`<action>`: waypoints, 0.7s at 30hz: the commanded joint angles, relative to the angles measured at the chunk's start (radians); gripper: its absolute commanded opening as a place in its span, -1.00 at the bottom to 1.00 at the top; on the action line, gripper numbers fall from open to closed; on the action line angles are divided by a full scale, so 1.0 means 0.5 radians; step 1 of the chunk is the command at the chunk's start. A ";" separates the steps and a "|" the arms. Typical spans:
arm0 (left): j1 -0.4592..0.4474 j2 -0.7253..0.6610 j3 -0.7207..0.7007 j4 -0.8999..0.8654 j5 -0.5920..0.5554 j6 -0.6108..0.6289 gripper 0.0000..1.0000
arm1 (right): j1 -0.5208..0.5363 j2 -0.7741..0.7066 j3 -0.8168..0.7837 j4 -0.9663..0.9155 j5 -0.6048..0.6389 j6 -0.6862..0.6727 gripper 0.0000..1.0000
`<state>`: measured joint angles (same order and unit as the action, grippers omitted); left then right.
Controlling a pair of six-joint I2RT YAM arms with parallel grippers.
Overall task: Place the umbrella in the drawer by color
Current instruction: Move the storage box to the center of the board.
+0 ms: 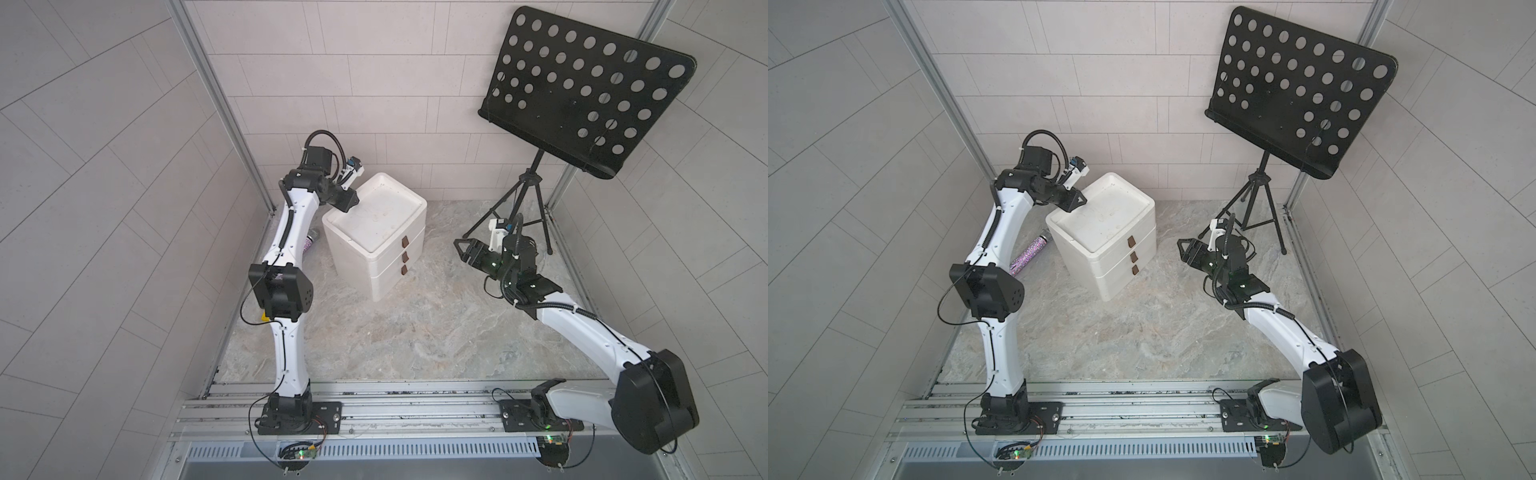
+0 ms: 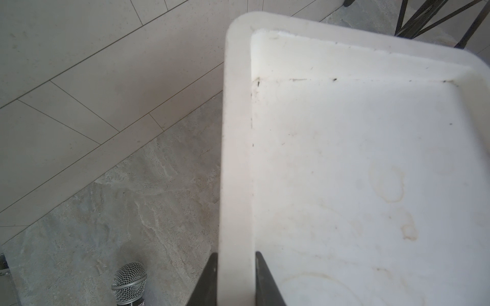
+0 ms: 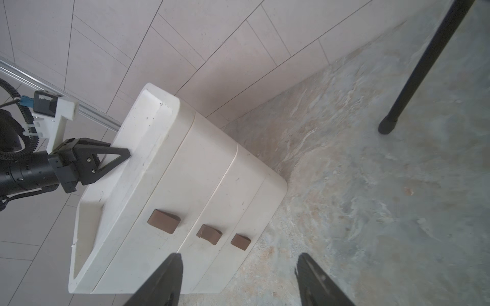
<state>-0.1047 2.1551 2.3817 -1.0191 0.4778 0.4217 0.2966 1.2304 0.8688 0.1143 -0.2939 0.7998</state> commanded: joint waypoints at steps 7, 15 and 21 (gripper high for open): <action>-0.329 -0.079 -0.226 -0.267 0.313 0.042 -0.60 | -0.076 0.109 0.551 -0.549 -0.171 -0.353 0.49; -0.524 -0.189 -0.328 -0.394 0.301 0.162 -0.60 | -0.095 0.347 0.877 -0.702 -0.285 -0.478 0.49; -0.567 -0.267 -0.348 -0.396 0.263 0.095 -0.15 | -0.142 0.445 1.030 -0.809 -0.260 -0.514 0.49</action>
<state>-0.3782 2.0464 2.2326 -1.0664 0.5621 0.4831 0.2363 1.4498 1.3468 -0.2462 -0.4179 0.5758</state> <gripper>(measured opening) 0.363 0.747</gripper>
